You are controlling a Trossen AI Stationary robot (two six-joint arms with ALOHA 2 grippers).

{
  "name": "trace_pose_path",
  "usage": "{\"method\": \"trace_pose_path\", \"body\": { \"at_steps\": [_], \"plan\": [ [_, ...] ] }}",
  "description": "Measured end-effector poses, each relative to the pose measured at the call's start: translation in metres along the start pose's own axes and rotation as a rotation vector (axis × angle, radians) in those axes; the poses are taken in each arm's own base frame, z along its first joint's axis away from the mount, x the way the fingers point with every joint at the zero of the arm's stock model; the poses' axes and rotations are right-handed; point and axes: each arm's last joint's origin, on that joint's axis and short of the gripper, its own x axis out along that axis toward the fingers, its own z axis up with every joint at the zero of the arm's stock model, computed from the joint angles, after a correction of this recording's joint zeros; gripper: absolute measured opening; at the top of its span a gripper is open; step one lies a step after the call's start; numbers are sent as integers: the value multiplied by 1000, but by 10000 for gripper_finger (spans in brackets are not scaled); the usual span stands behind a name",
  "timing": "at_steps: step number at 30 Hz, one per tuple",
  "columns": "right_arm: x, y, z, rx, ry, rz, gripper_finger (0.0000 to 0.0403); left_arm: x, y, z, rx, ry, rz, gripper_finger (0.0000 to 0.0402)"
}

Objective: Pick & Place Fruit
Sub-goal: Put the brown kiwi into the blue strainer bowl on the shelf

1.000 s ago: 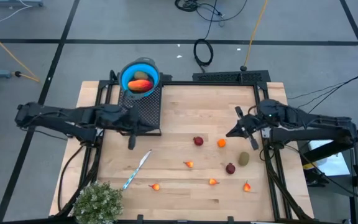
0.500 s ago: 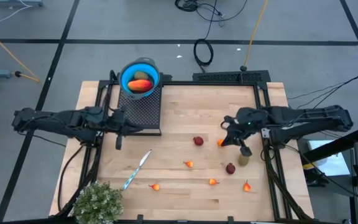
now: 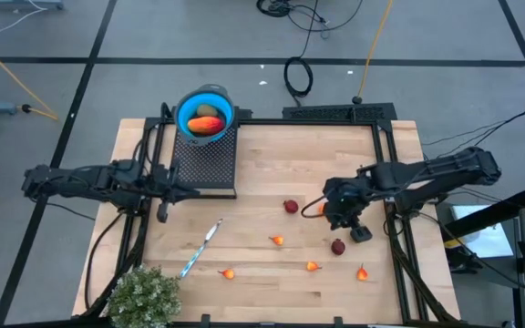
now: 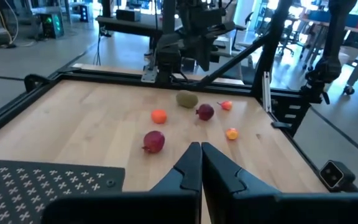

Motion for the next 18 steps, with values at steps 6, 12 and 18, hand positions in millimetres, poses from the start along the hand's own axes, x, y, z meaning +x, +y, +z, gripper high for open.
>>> {"method": "trace_pose_path", "body": {
  "at_steps": [6, 12, 18],
  "plan": [
    [6, 5, 5, -32, 130, 35, 0, -7, 1, -12, 9, -29, -3, 9],
    [14, 8, 2, -40, 237, 60, 0, -11, 2, -22, 11, -71, -5, 2],
    [17, 7, -1, -20, 294, 68, 0, -11, 3, -33, 10, -89, -6, 7]
  ]
}}
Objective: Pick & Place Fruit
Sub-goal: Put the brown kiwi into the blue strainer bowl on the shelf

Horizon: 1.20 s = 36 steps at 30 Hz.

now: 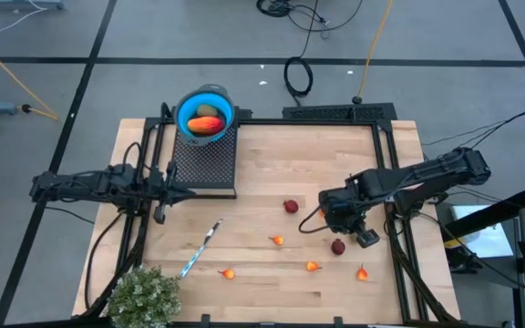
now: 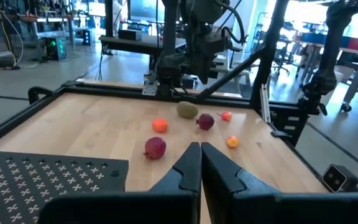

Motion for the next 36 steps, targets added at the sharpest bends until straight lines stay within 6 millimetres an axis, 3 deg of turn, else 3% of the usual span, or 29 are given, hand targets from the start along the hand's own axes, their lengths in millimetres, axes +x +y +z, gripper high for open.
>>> {"method": "trace_pose_path", "body": {
  "at_steps": [10, 15, 24, 36],
  "plan": [
    [0, 2, -7, 31, 70, 15, 12, 1, 3, -14, 0, 23, 37, 11],
    [4, 1, -12, 43, 108, 23, 44, 1, 3, -14, -1, 22, 43, 2],
    [13, 0, -23, -8, 185, 47, 116, 1, 3, -14, -1, 24, 43, 20],
    [23, -3, -32, -60, 241, 71, 171, 1, 3, -14, -3, 25, 43, 21]
  ]
}}
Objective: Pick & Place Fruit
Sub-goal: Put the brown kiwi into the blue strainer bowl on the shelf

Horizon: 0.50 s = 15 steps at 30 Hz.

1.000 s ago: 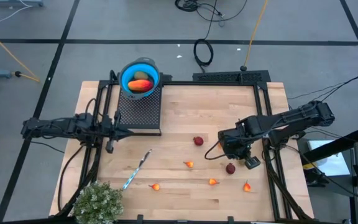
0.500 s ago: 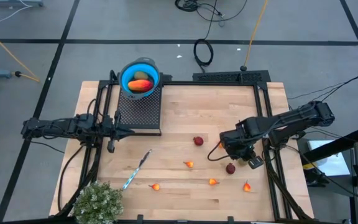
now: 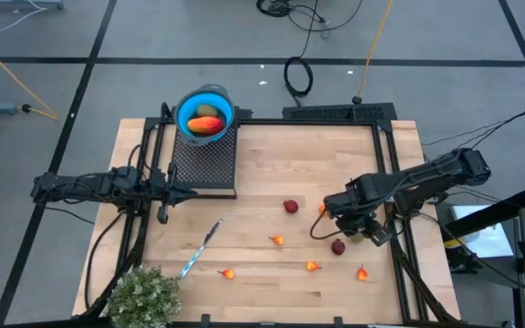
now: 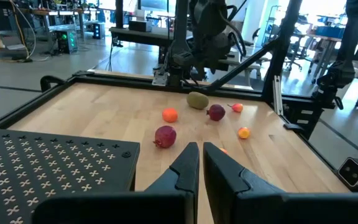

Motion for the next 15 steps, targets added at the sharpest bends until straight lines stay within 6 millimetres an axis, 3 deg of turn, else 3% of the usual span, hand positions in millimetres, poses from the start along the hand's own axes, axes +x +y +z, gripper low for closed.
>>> {"method": "trace_pose_path", "body": {
  "at_steps": [5, 15],
  "plan": [
    [10, -3, -6, -21, 43, 6, 201, 0, 0, 0, 0, 0, 0, 21],
    [20, -11, -10, -116, 118, -146, 236, 0, 0, 0, -16, 1, 0, 21]
  ]
}}
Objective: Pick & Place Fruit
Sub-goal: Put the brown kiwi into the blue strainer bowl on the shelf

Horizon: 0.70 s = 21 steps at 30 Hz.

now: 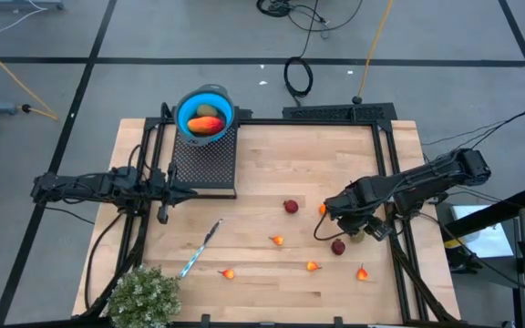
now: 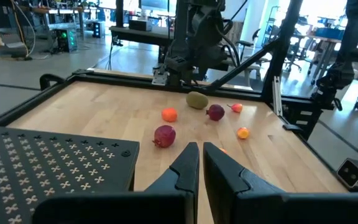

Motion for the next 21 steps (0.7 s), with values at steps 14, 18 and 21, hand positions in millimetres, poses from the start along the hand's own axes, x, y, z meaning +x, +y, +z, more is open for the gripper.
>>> {"method": "trace_pose_path", "body": {
  "at_steps": [14, 18, 21],
  "plan": [
    [27, 6, -1, -80, 29, 4, 249, 0, 1, -3, -62, 25, 17, 21],
    [31, 7, 2, -104, 1, -16, 249, 0, 1, -4, -62, 40, 24, 21],
    [33, 8, 5, -118, -13, -29, 250, 0, 1, -4, -62, 39, 36, 21]
  ]
}}
